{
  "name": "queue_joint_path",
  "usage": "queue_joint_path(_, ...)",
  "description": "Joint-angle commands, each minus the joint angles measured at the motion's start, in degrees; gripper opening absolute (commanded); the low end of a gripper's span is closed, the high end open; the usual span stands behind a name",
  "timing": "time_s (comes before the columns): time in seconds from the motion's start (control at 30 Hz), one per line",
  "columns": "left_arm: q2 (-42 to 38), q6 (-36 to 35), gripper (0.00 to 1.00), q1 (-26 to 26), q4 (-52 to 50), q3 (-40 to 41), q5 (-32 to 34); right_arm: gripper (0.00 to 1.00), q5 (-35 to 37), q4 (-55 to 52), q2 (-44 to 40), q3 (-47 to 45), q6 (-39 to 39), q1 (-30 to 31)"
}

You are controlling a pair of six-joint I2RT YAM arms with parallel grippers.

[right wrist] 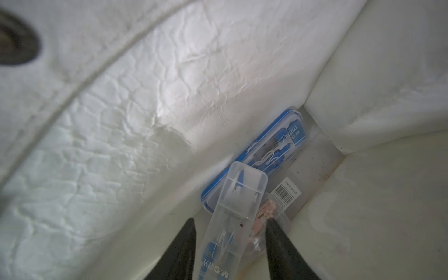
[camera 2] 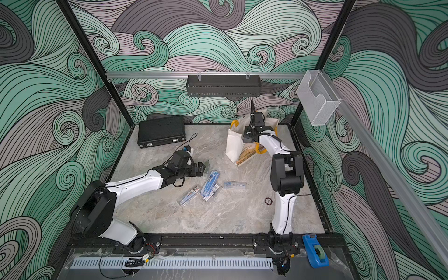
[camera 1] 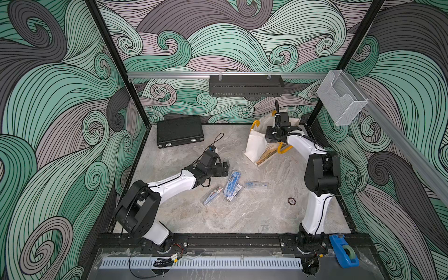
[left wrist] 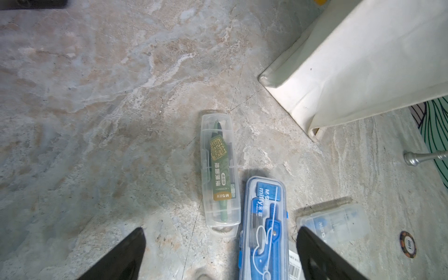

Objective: Put the compass set into the canvas bag
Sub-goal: Place the compass set in the canvas bag.

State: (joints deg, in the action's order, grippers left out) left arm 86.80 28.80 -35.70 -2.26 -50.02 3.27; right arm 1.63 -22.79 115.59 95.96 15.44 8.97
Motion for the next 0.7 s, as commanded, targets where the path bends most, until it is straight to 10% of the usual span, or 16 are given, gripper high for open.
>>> queue_joint_path(0.0,0.31,0.35,0.98,0.20,-1.53,-2.81,1.08,0.55,-2.63,-1.49,-4.99,1.08,-0.44,0.48)
queue_joint_path(0.67,9.41,2.67,0.93,0.17,-18.23,-14.28,4.35,0.62,-8.47,1.33,-28.17,-15.72,-10.83,14.89)
